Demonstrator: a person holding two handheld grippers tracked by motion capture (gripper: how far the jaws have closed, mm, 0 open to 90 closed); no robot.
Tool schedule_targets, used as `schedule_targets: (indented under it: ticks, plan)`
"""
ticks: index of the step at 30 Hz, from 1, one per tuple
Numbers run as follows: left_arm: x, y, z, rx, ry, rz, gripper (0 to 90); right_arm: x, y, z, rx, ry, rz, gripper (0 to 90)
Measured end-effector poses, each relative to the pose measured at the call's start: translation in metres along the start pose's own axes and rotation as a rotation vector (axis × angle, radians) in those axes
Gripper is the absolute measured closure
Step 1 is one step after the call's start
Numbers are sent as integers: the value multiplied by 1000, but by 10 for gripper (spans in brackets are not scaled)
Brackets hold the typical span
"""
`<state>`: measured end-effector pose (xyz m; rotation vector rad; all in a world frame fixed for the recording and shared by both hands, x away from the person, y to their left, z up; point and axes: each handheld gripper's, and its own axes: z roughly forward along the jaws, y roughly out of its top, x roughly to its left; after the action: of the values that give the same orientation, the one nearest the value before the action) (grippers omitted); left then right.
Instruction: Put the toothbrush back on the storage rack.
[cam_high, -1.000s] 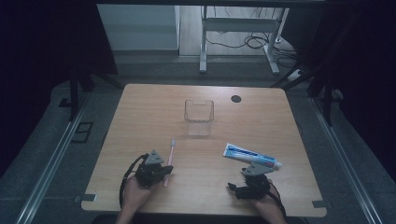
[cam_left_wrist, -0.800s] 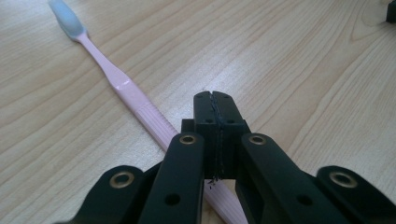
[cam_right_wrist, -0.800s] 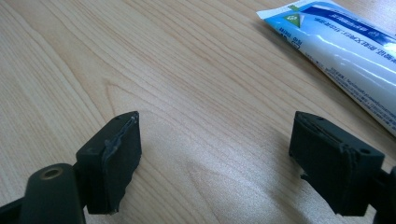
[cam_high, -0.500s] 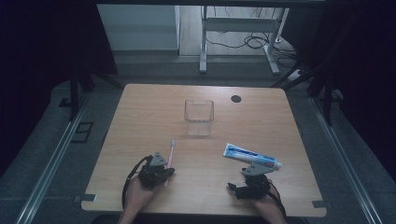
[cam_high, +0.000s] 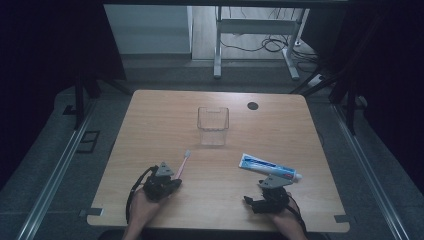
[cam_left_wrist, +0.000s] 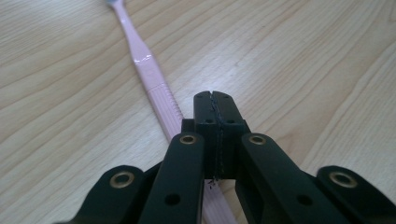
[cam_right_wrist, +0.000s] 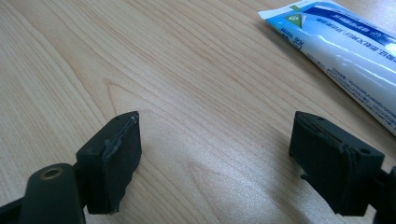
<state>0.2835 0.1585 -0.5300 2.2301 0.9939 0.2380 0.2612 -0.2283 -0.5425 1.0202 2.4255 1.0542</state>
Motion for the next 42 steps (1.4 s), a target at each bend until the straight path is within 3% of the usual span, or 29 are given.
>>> schedule_targets:
  ticks: [12, 21, 22, 32, 35, 38, 42]
  plan:
    - [19, -7, -11, 1, 59, -43, 894, 0, 0, 0, 0, 1, -1, 169]
    - [21, -7, -13, -1, 40, -54, 887, 0, 0, 0, 0, 1, -1, 169]
    - [20, -7, -13, -2, 38, -70, 876, 0, 0, 0, 0, 1, -1, 169]
    - [19, -2, -19, -4, 75, -70, 717, 0, 0, 0, 0, 1, -1, 169]
    - [20, 2, -19, 14, 77, -70, 660, 0, 0, 0, 1, 1, 0, 169]
    - [24, 7, -17, 39, 52, -71, 649, 0, 0, 0, 2, 1, 2, 169]
    - [26, 15, -14, 79, 54, -56, 631, 0, 0, 0, 2, 1, 2, 168]
